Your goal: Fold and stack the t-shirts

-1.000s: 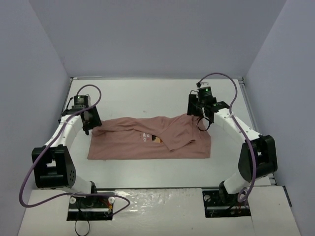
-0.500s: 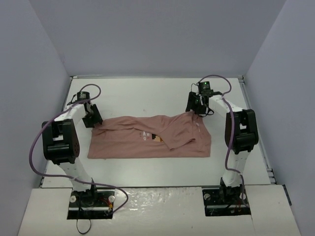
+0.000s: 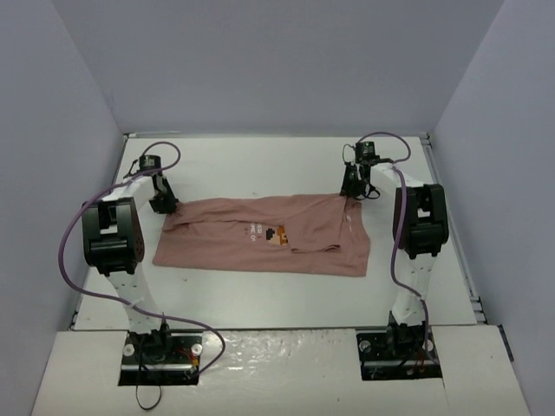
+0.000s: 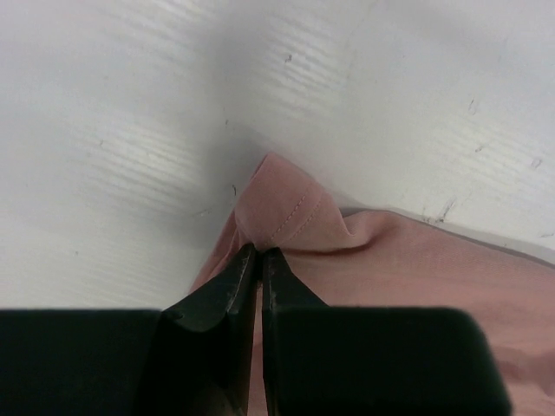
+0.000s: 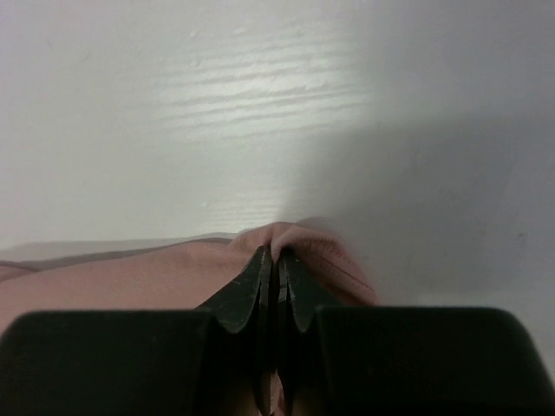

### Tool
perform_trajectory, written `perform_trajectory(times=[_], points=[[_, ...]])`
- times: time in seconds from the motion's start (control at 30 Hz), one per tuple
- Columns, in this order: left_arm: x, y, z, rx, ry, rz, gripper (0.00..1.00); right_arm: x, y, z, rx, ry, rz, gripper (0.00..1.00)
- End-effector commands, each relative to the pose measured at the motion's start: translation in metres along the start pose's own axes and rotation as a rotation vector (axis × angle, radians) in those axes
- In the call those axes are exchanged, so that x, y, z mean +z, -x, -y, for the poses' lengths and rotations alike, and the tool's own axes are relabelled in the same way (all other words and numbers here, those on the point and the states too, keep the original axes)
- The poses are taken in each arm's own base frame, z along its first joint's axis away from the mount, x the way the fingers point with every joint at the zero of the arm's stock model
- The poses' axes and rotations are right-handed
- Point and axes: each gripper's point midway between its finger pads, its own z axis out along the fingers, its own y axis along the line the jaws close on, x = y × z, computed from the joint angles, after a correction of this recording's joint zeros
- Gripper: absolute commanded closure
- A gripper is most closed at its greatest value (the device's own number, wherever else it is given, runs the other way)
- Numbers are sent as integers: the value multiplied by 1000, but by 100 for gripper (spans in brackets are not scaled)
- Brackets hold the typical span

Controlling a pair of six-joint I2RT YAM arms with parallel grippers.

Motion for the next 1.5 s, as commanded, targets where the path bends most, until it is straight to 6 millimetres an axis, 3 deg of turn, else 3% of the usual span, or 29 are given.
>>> perform_trajectory(times=[0.0,0.1,0.2,0.3,0.37,0.43,0.5,0.57,0.67,0.77,0.83,0.93,1.1,1.3,1.47], points=[[12,27,-3,56,21,81,100,-9,45,11,-72,-43,111,100],[2,40,-2,82,30,109,100,-12,56,9,-97,-39,135,98],[-15,62,-1,109,42,171,88,-21,67,2,-122,-24,163,78],[-29,75,-1,133,56,199,70,-35,76,-9,-138,4,196,65],[-38,81,3,135,37,220,63,-52,85,-18,-151,20,232,61],[-56,89,11,132,7,251,49,-77,95,-31,-176,33,283,59],[-73,89,19,134,-25,271,40,-94,95,-40,-192,36,306,56],[-90,90,26,128,-54,299,37,-99,83,-44,-202,36,294,55],[-97,79,24,117,-62,300,36,-116,65,-47,-200,-2,306,54],[-88,68,21,126,-62,277,36,-124,39,-49,-195,-2,285,54],[-82,63,23,137,-79,254,39,-124,20,-62,-215,49,251,54],[-69,56,27,134,-98,218,45,-111,-17,-73,-228,81,169,54],[-42,45,29,126,-99,160,48,-82,-60,-79,-192,104,85,54],[-11,47,24,110,-61,108,50,-54,-100,-36,-144,5,1,55],[12,47,9,84,8,67,51,-52,-122,11,-93,-76,-50,55]])
